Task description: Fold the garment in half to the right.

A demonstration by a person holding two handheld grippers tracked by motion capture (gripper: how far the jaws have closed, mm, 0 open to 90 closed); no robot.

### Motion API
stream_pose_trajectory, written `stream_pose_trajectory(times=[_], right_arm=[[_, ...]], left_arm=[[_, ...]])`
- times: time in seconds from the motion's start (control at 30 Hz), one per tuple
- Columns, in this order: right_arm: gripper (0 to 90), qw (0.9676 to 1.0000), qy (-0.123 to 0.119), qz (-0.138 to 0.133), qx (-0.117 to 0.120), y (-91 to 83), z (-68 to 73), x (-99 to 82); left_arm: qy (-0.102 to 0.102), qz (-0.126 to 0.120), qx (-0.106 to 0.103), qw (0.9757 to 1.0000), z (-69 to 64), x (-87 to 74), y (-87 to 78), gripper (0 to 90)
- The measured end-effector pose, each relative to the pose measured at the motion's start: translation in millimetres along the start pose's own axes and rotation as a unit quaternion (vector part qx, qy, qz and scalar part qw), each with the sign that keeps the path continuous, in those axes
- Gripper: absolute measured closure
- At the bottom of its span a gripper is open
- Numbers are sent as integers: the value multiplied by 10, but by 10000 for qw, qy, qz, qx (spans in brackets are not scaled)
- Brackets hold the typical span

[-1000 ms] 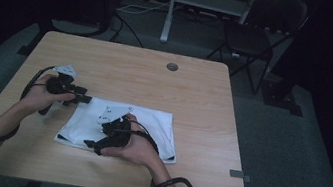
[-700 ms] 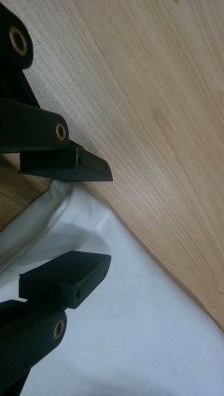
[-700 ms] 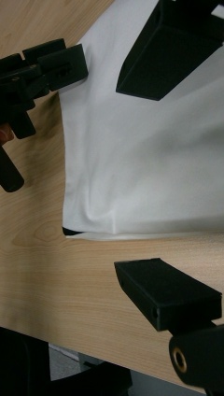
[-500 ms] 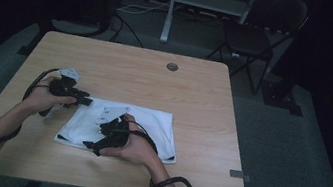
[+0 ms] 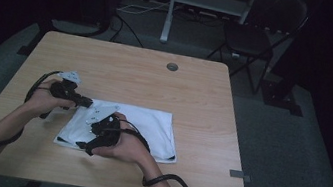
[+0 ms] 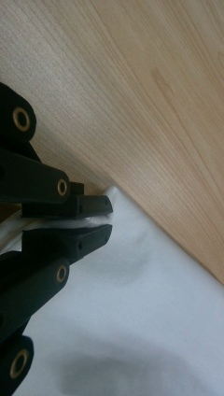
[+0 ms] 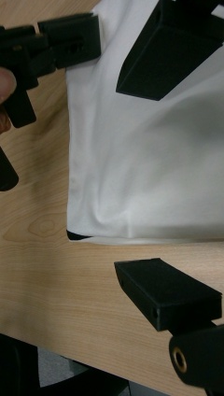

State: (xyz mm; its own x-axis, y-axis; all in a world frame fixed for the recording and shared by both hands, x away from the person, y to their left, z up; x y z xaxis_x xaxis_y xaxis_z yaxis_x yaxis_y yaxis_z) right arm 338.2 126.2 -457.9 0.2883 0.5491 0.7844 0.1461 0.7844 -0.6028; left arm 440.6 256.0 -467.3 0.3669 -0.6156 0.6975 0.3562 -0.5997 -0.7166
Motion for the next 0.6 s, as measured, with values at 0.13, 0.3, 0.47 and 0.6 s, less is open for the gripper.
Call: stream_pose_trajectory(times=[0.13,0.3,0.47,0.6], right_arm=[[121,10000,3,37,43,70,46,37],[122,9999,-64,101,63,150,86,81],[123,9997,-170,145,62,223,118,148],[127,9997,-178,126,86,297,142,206]], left_arm=[[-33,-2,31,10000,-2,1,-14,851],[-53,9,73,10000,8,-7,-6,851],[-35,11,102,9999,12,-6,-15,850],[-10,34,130,9999,13,-7,-21,850]])
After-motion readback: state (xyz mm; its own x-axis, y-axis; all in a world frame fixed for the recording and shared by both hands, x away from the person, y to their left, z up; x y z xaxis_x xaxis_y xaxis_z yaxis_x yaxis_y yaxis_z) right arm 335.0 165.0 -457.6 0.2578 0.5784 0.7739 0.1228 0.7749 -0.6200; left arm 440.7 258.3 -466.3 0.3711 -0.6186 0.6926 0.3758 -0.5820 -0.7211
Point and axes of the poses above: each handheld gripper's, and its own axes: y roughly forward along the jaws, x roughly out of its top, z roughly to its left, the point moved 6 cm from there along y, roughly forward along the jaws, and after that the axes turned 10 degrees about y, right-handed, at the moved point
